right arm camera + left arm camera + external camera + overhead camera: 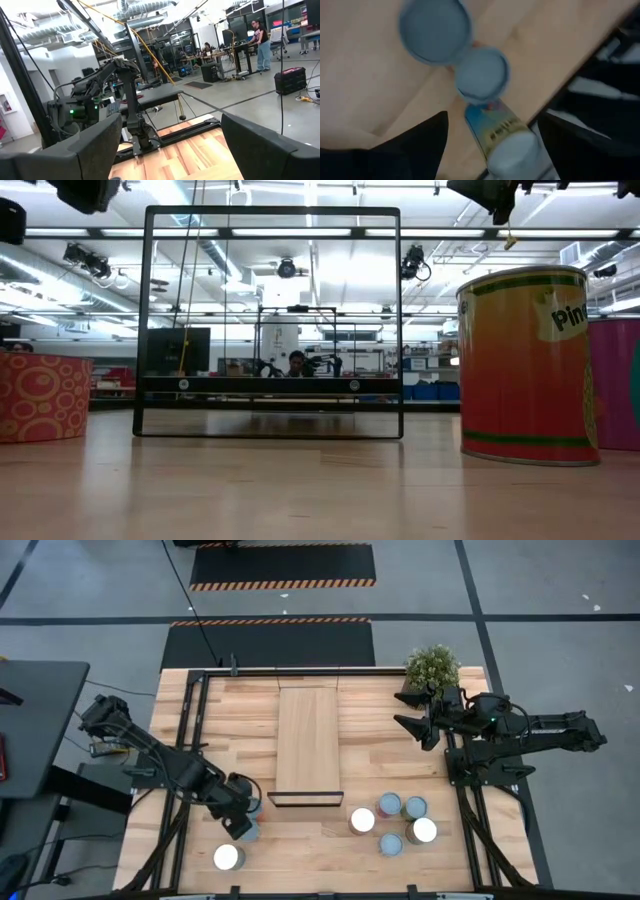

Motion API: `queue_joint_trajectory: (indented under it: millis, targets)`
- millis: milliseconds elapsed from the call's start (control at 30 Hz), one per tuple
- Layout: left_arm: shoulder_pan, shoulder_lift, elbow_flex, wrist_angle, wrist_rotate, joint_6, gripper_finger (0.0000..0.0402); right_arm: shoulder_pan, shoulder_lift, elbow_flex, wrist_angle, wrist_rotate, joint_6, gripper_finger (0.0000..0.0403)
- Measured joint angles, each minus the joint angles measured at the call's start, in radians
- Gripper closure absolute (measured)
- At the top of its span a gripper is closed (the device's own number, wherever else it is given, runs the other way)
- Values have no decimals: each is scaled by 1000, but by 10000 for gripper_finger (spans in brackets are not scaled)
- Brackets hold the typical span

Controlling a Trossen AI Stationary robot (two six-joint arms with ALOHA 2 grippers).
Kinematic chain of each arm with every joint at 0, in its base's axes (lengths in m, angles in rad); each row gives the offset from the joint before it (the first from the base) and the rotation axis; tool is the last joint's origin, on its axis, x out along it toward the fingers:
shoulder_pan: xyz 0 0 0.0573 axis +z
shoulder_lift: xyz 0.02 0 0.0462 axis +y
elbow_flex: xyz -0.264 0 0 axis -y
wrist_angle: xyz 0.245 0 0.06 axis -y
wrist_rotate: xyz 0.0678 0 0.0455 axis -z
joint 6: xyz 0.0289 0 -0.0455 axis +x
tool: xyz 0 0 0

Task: Pick and place cans onto a shelf
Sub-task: Put the red can on the shelf

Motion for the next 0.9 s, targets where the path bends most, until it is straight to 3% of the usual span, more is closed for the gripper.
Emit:
queue_joint_trajectory:
  millis: [233,667,767,900]
  targets:
    - [1,35,2,24,-110,-52,98,0,0,0,0,0,-4,54]
    - [-103,70,87,1,-351,-86,164,0,0,0,2,6,-4,54]
    - [-107,118,86,13,-351,-87,177,0,0,0,16,27,-4,54]
    - [-92,189,86,1,-257,-136,163,0,-1,0,24,29,-12,54]
